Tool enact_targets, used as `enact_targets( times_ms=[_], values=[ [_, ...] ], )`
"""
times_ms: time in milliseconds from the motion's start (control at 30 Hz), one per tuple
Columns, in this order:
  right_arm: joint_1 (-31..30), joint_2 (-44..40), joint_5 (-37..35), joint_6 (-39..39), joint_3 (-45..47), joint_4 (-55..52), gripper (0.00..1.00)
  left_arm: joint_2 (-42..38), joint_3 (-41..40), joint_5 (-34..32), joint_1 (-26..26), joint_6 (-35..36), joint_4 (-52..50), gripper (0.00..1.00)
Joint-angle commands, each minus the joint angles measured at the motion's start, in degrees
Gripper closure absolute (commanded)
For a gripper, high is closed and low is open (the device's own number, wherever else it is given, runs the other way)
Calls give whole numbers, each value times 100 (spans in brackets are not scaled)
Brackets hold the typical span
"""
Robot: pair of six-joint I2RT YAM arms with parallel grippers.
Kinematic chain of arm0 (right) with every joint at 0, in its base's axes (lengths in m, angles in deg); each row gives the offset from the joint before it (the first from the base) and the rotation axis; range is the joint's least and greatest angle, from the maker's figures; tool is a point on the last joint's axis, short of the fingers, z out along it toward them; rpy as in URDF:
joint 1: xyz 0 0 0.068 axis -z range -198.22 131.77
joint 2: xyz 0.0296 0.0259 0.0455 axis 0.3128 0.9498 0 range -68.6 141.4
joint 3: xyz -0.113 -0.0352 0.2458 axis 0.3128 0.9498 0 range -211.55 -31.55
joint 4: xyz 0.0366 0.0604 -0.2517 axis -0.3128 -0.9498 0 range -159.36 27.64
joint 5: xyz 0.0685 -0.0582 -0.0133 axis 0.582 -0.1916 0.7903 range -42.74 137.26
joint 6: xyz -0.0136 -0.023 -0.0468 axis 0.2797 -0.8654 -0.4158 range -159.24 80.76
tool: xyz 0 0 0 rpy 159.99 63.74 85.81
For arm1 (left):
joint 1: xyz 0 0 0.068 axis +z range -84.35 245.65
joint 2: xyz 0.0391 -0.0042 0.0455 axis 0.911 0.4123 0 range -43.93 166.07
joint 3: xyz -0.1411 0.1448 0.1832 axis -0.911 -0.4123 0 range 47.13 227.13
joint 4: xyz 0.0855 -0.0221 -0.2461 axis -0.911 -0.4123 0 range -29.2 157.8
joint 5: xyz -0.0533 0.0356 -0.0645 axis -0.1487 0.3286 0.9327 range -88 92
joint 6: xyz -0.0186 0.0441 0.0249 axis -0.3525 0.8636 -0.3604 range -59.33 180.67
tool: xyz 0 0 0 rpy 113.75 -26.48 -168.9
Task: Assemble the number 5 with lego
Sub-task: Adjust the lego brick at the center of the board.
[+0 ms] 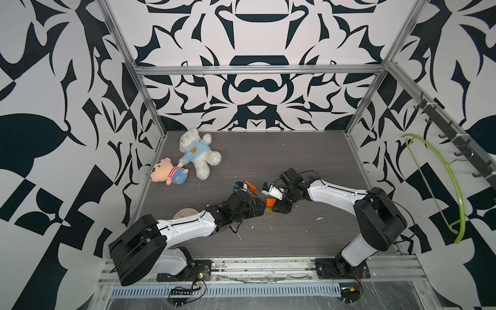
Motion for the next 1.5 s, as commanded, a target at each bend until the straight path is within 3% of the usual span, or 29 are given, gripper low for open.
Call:
enact_targets(
  times_ms=[0,467,900,1467],
  values=[
    [-14,-142,211,89,-95,4,47,8,60,-64,-21,-15,-131,1],
    [-18,-266,368,369,-67,-78,59,11,51,-99,-21,-30,-158,1],
    [-12,-339,608,591,-118,-164,61,-26,47,-141,-21,-48,-183,1],
    [-19,-172,1247,1015,-158,-229,62,-1001,-340,-1075,-21,-366,-440,1]
  ],
)
